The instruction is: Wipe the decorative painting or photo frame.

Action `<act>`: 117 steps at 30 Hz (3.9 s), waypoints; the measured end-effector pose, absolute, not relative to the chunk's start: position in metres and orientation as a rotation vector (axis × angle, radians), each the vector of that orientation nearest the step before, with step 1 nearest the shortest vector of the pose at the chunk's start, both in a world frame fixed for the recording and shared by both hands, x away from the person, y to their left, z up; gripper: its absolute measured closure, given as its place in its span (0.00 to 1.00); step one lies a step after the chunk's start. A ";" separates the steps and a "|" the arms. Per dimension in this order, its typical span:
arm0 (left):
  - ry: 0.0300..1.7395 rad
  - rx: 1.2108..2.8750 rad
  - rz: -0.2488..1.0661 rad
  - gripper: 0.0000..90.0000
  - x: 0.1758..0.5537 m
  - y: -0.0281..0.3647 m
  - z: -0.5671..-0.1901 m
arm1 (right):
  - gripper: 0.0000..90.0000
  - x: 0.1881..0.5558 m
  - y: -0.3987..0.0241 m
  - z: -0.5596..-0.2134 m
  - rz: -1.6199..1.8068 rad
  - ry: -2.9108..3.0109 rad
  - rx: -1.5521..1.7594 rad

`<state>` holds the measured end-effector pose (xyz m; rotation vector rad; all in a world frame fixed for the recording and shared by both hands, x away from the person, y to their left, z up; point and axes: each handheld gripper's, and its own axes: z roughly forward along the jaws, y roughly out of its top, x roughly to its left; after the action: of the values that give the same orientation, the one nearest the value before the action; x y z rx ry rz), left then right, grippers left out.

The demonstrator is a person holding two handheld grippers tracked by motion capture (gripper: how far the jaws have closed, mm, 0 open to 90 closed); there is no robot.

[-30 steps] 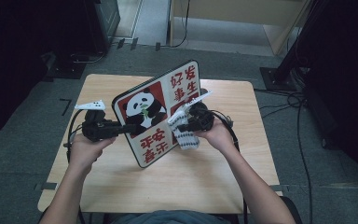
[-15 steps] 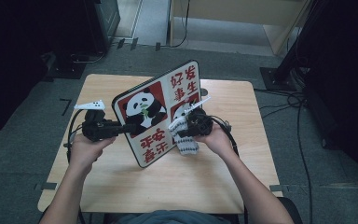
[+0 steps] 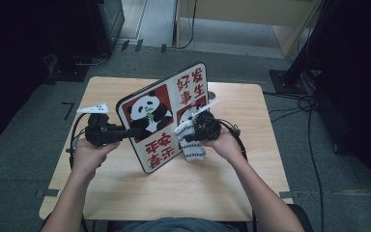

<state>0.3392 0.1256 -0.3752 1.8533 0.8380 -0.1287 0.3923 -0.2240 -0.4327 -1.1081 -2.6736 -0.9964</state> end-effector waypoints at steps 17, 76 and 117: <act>0.855 1.845 -0.116 0.84 0.336 0.125 -0.375 | 0.87 0.385 -0.212 -0.355 -1.226 -2.739 -0.964; 0.850 1.846 -0.080 0.85 0.333 0.124 -0.375 | 0.86 0.398 -0.172 -0.306 -1.390 -2.802 -0.780; 0.832 1.858 -0.089 0.85 0.334 0.124 -0.375 | 0.86 0.388 -0.174 -0.346 -1.267 -2.792 -0.822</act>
<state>0.3340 0.1241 -0.3748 1.8576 0.8324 -0.0886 0.3880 -0.1735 -0.3458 -0.8222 -2.7916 -1.2671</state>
